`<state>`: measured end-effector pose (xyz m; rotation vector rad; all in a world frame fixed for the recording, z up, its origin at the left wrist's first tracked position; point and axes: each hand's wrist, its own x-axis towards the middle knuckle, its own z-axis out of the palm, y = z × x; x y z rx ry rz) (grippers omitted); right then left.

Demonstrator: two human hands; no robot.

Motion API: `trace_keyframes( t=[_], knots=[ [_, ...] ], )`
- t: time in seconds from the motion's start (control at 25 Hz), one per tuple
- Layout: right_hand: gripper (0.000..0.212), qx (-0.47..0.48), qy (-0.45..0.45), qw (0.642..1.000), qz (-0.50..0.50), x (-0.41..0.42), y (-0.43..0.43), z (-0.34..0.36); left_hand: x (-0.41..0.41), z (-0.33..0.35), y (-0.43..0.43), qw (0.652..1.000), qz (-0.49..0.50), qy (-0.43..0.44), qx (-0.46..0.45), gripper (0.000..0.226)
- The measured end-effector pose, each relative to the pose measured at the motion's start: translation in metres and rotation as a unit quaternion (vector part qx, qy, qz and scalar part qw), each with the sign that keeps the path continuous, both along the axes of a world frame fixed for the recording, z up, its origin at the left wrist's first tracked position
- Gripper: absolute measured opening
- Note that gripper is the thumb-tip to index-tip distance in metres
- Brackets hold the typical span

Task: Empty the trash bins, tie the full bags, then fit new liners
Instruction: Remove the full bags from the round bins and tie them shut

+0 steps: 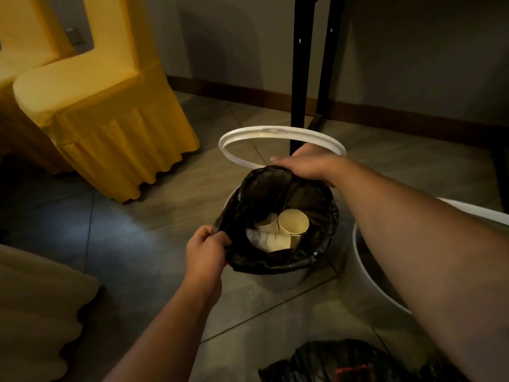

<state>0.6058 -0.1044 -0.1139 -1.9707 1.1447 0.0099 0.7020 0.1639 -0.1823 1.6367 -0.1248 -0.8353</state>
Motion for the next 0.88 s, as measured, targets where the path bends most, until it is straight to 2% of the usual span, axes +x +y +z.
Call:
trace_keyframes(
  t=[0.08, 0.16, 0.32, 0.44, 0.48, 0.56, 0.64, 0.76, 0.88],
  knots=[
    [0.093, 0.011, 0.045, 0.999, 0.007, -0.004, -0.001, 0.010, 0.000, -0.001, 0.006, 1.000, 0.022, 0.018, -0.005, 0.012],
    [0.096, 0.035, 0.061, 0.997, 0.014, -0.010, -0.002, 0.017, -0.004, -0.001, 0.011, 0.999, 0.035, 0.021, -0.004, 0.015],
    [0.083, 0.046, 0.092, 0.995, 0.016, -0.025, -0.003, 0.019, -0.010, -0.002, 0.021, 0.999, 0.030, 0.025, 0.001, 0.010],
    [0.056, 0.051, 0.124, 0.988, 0.080, -0.032, 0.000, 0.023, -0.012, -0.001, 0.027, 0.999, 0.023, 0.041, 0.013, 0.011],
    [0.051, 0.037, 0.149, 0.982, 0.105, -0.034, 0.000, 0.024, -0.014, 0.000, 0.028, 0.999, 0.022, 0.045, 0.015, 0.012],
    [0.057, -0.022, 0.224, 0.964, 0.141, -0.036, -0.001, 0.024, -0.016, 0.002, 0.030, 0.998, 0.020, 0.054, 0.009, 0.017],
    [0.044, -0.072, 0.254, 0.952, 0.157, -0.035, 0.003, 0.025, -0.018, 0.005, 0.033, 0.998, 0.011, 0.063, 0.003, 0.023],
    [0.021, -0.058, 0.212, 0.968, 0.124, -0.034, 0.004, 0.031, -0.014, 0.013, 0.037, 0.996, 0.003, 0.090, -0.010, 0.024],
    [0.020, -0.003, 0.139, 0.988, 0.067, -0.031, 0.003, 0.033, -0.006, 0.022, 0.039, 0.989, 0.026, 0.140, -0.033, 0.024]
  ],
)
